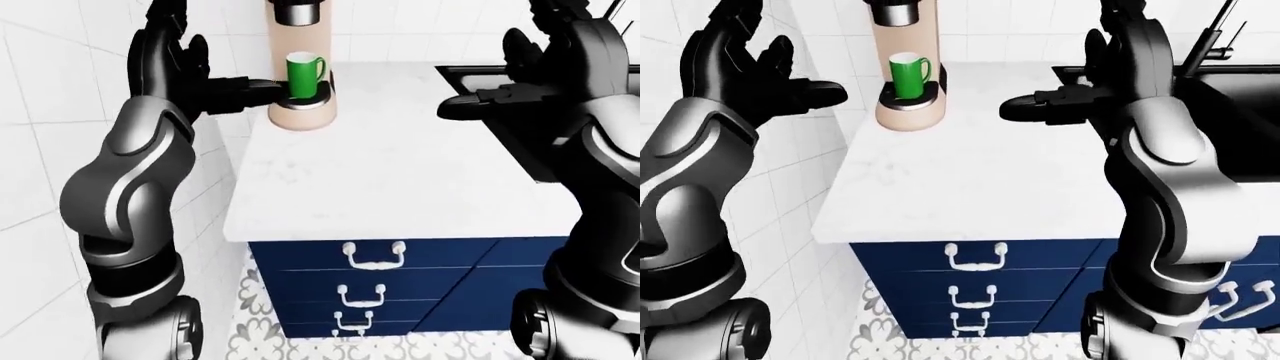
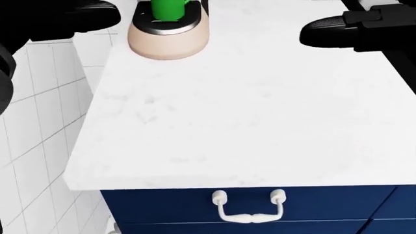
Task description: Press the button on the coffee machine to serve coffee.
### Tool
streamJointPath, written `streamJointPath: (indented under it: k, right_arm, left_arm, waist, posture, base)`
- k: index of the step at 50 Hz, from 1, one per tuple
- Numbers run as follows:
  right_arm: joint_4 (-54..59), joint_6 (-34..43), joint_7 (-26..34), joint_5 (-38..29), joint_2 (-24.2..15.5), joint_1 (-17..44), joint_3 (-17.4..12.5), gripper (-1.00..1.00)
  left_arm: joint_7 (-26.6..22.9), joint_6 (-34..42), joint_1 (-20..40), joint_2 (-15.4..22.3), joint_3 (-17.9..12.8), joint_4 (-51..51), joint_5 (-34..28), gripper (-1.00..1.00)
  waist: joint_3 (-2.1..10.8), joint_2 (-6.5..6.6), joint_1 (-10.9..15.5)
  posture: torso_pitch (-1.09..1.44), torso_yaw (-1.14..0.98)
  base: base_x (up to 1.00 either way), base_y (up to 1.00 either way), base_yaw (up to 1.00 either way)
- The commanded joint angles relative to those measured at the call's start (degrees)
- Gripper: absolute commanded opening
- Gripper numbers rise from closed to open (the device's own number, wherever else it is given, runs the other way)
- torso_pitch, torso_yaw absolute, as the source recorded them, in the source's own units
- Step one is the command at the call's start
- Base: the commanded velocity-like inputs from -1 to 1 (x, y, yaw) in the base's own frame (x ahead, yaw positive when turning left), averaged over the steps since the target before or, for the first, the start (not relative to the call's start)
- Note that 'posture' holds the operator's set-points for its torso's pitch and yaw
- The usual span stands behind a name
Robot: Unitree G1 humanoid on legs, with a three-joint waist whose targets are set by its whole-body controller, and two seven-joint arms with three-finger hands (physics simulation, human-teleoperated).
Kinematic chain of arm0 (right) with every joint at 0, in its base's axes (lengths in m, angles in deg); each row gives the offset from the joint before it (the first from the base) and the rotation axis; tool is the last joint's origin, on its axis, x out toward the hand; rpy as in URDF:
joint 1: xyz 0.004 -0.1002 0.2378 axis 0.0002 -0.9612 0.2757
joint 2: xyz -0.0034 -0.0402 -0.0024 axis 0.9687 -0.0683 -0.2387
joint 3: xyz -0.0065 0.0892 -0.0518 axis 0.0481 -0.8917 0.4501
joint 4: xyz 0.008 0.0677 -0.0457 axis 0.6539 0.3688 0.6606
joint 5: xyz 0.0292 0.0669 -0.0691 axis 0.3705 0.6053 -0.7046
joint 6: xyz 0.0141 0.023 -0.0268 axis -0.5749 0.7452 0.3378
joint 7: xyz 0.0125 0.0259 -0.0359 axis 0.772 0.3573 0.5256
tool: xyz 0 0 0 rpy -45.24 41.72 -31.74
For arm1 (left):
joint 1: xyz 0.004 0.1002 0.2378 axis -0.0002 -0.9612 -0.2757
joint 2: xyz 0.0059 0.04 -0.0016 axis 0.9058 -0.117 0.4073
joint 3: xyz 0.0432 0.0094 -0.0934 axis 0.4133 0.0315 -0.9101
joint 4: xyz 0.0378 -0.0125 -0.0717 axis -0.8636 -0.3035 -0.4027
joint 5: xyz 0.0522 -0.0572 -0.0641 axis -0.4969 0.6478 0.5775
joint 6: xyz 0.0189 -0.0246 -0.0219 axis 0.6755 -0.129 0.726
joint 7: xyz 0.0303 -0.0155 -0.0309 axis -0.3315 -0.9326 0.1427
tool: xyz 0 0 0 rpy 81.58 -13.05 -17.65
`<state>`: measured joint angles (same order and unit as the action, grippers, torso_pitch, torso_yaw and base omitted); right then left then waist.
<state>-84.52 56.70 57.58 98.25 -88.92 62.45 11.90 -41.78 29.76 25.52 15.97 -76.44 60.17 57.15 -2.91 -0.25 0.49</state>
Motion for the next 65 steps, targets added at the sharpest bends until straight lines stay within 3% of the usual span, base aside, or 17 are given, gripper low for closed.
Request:
streamJointPath:
  k: [1, 2, 3, 8, 19, 23, 24, 30, 35, 39, 40, 41, 45, 46, 57, 63, 65]
  right_arm:
    - [-1.0, -1.4, 0.1, -0.3, -0.7, 1.7, -0.7, 1.00]
    - [-1.2, -1.3, 0.2, -0.3, -0.7, 1.7, -0.8, 1.00]
    - [-1.2, -1.4, 0.2, -0.3, -0.6, 1.7, -0.8, 1.00]
    - [-1.5, -0.8, 0.2, -0.2, -0.5, 1.9, -0.7, 1.00]
    - [-1.2, -1.3, 0.5, -0.6, -0.4, 1.6, -0.5, 1.00]
    - [-1.1, -1.4, 0.5, -0.7, -0.3, 1.6, -0.6, 1.00]
    - [-1.1, -1.4, 0.5, -0.7, -0.2, 1.6, -0.7, 1.00]
    - [-1.0, -1.7, 0.7, -0.7, -0.3, 1.4, -0.7, 1.00]
    - [-1.0, -1.8, 0.7, -0.7, -0.2, 1.4, -0.7, 1.00]
    - [-0.9, -1.9, 0.7, -0.8, -0.2, 1.4, -0.5, 1.00]
    - [-0.8, -2.0, 0.7, -0.9, -0.2, 1.3, -0.4, 1.00]
    - [-0.6, -1.9, 0.8, -1.2, -0.3, 1.3, -0.1, 1.00]
    - [-1.1, -2.0, 1.1, -1.1, 0.0, 1.4, -0.4, 1.00]
    - [-1.1, -2.1, 1.1, -1.0, 0.1, 1.4, -0.4, 1.00]
    - [-1.0, -2.3, 1.3, -1.0, 0.0, 1.3, -0.3, 1.00]
    - [-1.1, -1.9, 1.2, -1.1, 0.1, 1.6, -0.2, 1.00]
    - [-1.2, -1.8, 1.2, -1.1, 0.2, 1.6, -0.3, 1.00]
  left_arm:
    - [-0.3, -1.4, 1.7, 0.5, -0.6, 1.5, -0.5, 1.00]
    - [-0.2, -1.2, 1.8, 0.5, -0.7, 1.6, -0.5, 1.00]
    - [-0.2, -1.1, 1.9, 0.5, -0.7, 1.7, -0.5, 1.00]
    - [-0.2, -0.8, 2.0, 0.5, -0.9, 1.9, -0.4, 1.00]
    - [-0.1, -1.1, 2.1, 0.6, -1.0, 1.7, -0.4, 1.00]
    - [0.1, -0.7, 2.2, 0.5, -1.0, 2.0, -0.3, 1.00]
    - [0.1, -0.8, 2.2, 0.5, -0.9, 1.9, -0.3, 1.00]
    - [0.3, -0.5, 2.3, 0.6, -1.0, 2.3, -0.1, 1.00]
    - [0.2, -0.8, 2.3, 0.6, -0.9, 2.0, -0.2, 1.00]
    - [0.3, -0.6, 2.4, 0.6, -1.0, 2.0, -0.1, 1.00]
    - [0.3, -0.7, 2.4, 0.7, -1.0, 2.0, -0.1, 1.00]
    - [0.3, -0.6, 2.4, 0.7, -1.0, 2.0, 0.0, 1.00]
    - [0.3, -0.7, 2.3, 0.6, -0.9, 2.1, -0.1, 1.00]
    - [0.4, -0.6, 2.3, 0.6, -0.9, 2.2, -0.1, 1.00]
    - [0.4, -0.4, 2.3, 0.5, -0.9, 2.4, 0.0, 1.00]
    - [0.4, -0.6, 2.3, 0.6, -1.0, 2.2, 0.0, 1.00]
    - [0.4, -0.5, 2.5, 0.6, -1.1, 2.2, 0.1, 1.00]
  waist:
    - [1.49, -0.07, 0.0]
    - [1.58, -0.08, 0.0]
    - [2.85, 0.09, -0.1]
    - [1.51, -0.01, -0.2]
    - [1.58, -0.40, -0.1]
    - [0.92, 0.99, -0.9]
    - [1.18, 2.08, -1.2]
    - [1.00, -0.03, -1.0]
    - [0.98, -0.58, -0.3]
    - [1.03, -0.58, -0.1]
    - [2.33, -0.21, -0.2]
    - [0.91, -0.46, 0.1]
    - [1.39, -0.40, -0.1]
    - [2.33, -0.20, -0.1]
    - [0.73, 1.61, -0.4]
    - [1.10, 1.56, -0.1]
    - [1.08, 0.43, -0.1]
  posture:
    - [0.00, 0.00]
    - [0.00, 0.00]
    - [0.00, 0.00]
    - [0.00, 0.00]
    - [0.00, 0.00]
    - [0.00, 0.00]
    - [0.00, 0.00]
    - [0.00, 0.00]
    - [0.00, 0.00]
    - [0.00, 0.00]
    - [0.00, 0.00]
    - [0.00, 0.00]
    - [0.00, 0.00]
    - [0.00, 0.00]
    - [0.00, 0.00]
    - [0.00, 0.00]
    - [0.00, 0.00]
  base:
    - [0.00, 0.00, 0.00]
    - [0.02, 0.00, 0.00]
    - [0.07, 0.00, 0.00]
    - [0.10, 0.00, 0.00]
    - [0.11, 0.00, 0.00]
    - [0.05, 0.00, 0.00]
    - [0.01, 0.00, 0.00]
    - [0.04, 0.00, 0.00]
    - [0.05, 0.00, 0.00]
    - [0.04, 0.00, 0.00]
    - [0.05, 0.00, 0.00]
    - [0.00, 0.00, 0.00]
    - [0.01, 0.00, 0.00]
    - [0.07, 0.00, 0.00]
    - [0.15, 0.00, 0.00]
    - [0.17, 0.00, 0.00]
    - [0.16, 0.00, 0.00]
